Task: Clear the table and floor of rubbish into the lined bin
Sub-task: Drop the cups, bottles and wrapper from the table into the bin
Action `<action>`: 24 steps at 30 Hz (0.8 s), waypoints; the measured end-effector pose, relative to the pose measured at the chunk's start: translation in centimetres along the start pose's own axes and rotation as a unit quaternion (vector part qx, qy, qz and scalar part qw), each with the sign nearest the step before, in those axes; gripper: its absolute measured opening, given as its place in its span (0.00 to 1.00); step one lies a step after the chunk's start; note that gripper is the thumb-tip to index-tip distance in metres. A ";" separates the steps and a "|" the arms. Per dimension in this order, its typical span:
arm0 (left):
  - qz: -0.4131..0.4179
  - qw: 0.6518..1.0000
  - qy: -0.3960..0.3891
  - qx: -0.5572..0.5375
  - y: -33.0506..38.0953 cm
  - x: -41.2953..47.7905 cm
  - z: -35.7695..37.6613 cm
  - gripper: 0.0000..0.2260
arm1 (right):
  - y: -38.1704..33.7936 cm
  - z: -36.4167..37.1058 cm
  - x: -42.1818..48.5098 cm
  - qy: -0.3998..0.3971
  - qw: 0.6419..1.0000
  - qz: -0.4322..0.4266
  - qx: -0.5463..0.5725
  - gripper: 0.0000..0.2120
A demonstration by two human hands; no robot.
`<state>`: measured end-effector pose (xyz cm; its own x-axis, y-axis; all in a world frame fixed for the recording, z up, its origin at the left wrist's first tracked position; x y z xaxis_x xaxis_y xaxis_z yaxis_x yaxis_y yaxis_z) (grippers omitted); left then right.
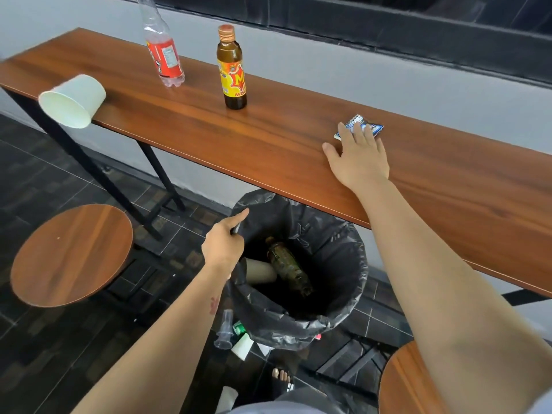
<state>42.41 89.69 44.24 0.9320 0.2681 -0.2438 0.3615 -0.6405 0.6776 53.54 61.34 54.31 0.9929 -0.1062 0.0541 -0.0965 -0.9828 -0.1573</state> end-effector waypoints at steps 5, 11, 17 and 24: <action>0.003 1.000 0.004 -0.002 0.2 -0.1 -0.3 0.33 | -1.8 -0.7 -2.4 0.013 0.996 -0.072 0.044 0.34; -0.005 0.999 0.014 -0.034 0.2 -0.7 -0.8 0.34 | -4.2 -1.1 -6.6 0.014 0.986 -0.136 0.093 0.39; -0.012 0.997 0.022 -0.076 -1.2 -1.3 -2.9 0.34 | -7.2 -1.8 -10.8 0.089 0.967 -0.211 0.111 0.25; 0.025 0.997 0.017 -0.074 -2.7 -1.3 -7.4 0.31 | -13.0 -3.1 -18.3 0.309 0.902 -0.272 0.131 0.19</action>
<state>40.02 96.40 47.87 0.9464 0.2647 -0.1853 0.3049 -0.5419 0.7832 36.37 75.58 58.43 0.6523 0.2384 0.7195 0.4938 -0.8538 -0.1648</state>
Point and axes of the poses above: each hand's wrist, its own x-axis towards the middle knuckle, its own z-axis out of the palm, y = z × x, the point moved 9 cm from there along x, towards the middle knuckle, and after that the axes turned 1 degree about -z, right-handed, at the moved point
